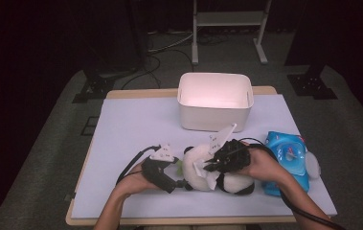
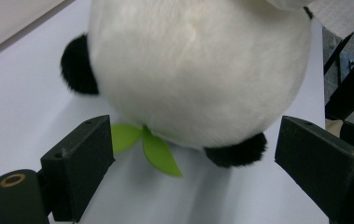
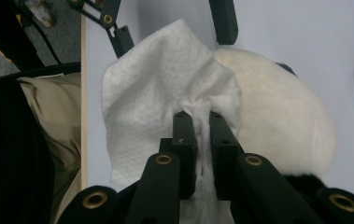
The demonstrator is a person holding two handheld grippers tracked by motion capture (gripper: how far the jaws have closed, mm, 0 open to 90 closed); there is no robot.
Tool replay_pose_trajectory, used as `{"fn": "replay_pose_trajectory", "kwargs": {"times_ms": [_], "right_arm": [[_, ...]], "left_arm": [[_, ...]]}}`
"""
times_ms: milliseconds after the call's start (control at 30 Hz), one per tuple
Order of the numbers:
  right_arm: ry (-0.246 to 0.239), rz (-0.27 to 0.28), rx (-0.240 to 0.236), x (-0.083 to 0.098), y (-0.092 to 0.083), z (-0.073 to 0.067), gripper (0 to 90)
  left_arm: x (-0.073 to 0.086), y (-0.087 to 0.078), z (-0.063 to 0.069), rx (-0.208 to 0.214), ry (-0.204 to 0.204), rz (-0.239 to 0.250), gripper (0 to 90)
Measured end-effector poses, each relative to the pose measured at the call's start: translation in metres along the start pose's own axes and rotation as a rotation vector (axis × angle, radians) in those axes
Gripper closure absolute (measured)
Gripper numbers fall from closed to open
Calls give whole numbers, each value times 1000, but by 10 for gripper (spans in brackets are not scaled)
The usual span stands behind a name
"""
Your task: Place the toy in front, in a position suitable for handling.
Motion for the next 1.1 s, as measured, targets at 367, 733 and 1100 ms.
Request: {"fn": "replay_pose_trajectory", "kwargs": {"times_ms": [367,733,1100], "right_arm": [[25,-1,-14,4,-5,4,833],[89,31,15,34,-28,8,833],[105,24,23,35,-32,23,834]], "left_arm": [[-17,18,7,25,27,33,128],[-30,23,14,34,39,36,122],[-30,23,30,76,51,10,138]]}}
Point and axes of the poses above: each handheld gripper's, and its own axes: y roughly forward along the jaws, x roughly out of its underside, z roughly to its right, the point moved 7 cm from there along y, roughly forward along the jaws, and after that the axes turned 8 degrees about -x, right-handed, at the moved point
